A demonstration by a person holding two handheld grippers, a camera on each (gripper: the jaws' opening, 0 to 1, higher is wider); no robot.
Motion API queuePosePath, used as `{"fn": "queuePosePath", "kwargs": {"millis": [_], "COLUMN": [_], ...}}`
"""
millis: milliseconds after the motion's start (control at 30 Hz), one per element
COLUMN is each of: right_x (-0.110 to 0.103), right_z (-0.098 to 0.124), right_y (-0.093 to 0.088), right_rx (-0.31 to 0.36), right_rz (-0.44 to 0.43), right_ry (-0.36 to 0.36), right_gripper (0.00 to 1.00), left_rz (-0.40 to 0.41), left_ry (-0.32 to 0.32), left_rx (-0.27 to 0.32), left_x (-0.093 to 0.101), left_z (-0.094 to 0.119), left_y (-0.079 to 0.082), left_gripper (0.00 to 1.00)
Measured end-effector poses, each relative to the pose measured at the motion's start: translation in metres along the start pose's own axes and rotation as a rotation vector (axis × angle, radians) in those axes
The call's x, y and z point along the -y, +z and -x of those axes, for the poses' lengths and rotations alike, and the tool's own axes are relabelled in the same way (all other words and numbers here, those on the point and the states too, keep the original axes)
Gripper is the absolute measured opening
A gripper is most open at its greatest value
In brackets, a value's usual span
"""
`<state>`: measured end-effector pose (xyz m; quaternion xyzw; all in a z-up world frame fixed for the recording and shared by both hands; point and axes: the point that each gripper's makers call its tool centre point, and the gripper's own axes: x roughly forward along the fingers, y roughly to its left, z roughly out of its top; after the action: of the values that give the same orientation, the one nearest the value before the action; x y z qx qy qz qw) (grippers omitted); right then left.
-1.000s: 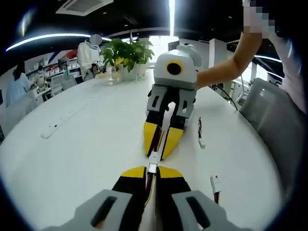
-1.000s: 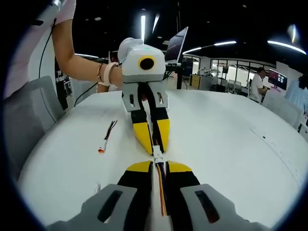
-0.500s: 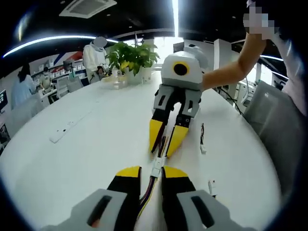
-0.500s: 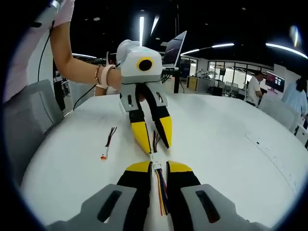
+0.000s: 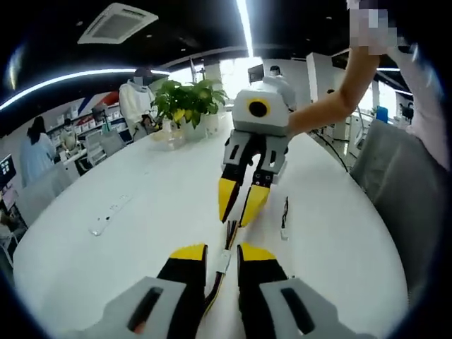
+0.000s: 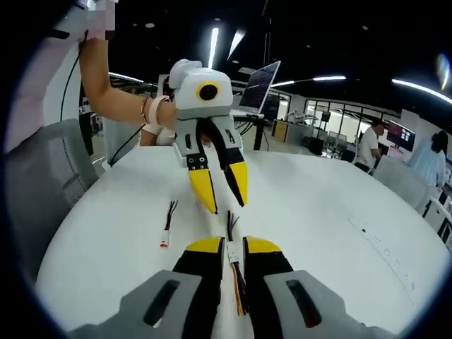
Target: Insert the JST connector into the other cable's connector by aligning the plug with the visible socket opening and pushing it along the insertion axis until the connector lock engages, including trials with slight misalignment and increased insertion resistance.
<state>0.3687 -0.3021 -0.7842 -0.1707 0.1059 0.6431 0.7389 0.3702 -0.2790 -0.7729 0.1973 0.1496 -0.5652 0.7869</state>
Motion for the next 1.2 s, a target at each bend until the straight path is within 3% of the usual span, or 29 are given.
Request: {"fn": "queuePosePath", "kwargs": {"millis": [300,633,733,1033,1200], "right_x": [-0.009,-0.02,-0.025,-0.047,-0.048], "right_z": [0.007,0.018,0.022,0.029,0.032], "right_y": [0.007,0.01,0.01,0.0,-0.01], "right_rx": [-0.007,0.004,0.006,-0.018,-0.016], "right_rz": [0.021,0.009,0.002,-0.024,-0.043], "right_ry": [0.01,0.013,0.01,0.002,0.006], "right_gripper": [0.08,0.08,0.09,0.09,0.09], "left_rz": [-0.022,0.032,0.038,0.035,0.019], "left_ry": [-0.004,0.0,0.007,0.002,-0.001], "left_rx": [-0.013,-0.036,-0.028,-0.045,-0.071], "left_x": [0.013,0.036,0.04,0.048,0.054], "left_z": [0.01,0.02,0.025,0.025,0.024], "left_y": [0.003,-0.016,-0.014,-0.022,-0.025], "left_gripper": [0.11,0.12,0.12,0.13,0.13]}}
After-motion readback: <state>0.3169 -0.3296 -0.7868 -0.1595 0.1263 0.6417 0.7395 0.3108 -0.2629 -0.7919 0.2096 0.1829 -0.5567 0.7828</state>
